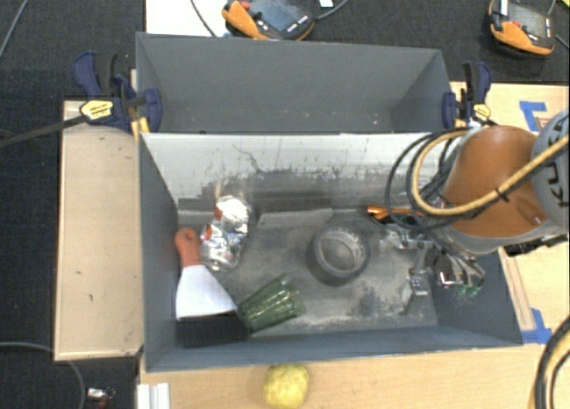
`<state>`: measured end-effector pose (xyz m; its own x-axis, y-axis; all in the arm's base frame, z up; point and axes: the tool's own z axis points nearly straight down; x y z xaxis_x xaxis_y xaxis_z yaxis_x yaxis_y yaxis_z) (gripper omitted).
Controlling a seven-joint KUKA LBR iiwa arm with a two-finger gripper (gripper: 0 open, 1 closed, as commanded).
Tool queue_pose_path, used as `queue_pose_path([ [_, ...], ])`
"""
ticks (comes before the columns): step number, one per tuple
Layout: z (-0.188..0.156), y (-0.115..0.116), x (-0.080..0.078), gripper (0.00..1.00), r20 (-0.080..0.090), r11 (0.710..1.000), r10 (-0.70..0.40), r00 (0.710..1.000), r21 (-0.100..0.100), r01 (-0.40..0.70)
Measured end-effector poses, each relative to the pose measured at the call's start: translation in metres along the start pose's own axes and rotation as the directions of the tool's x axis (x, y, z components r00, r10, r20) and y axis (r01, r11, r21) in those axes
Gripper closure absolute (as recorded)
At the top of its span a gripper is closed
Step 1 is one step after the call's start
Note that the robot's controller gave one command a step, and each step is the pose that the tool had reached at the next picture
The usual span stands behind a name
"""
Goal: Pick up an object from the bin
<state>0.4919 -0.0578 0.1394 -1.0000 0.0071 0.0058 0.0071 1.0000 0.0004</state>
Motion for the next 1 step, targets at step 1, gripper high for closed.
queue_pose_path([
  [1, -0.0043, 0.0003, -0.0018, 0.0, 0.008, 1.0, -0.004, 1.0, 0.001, 0.004],
])
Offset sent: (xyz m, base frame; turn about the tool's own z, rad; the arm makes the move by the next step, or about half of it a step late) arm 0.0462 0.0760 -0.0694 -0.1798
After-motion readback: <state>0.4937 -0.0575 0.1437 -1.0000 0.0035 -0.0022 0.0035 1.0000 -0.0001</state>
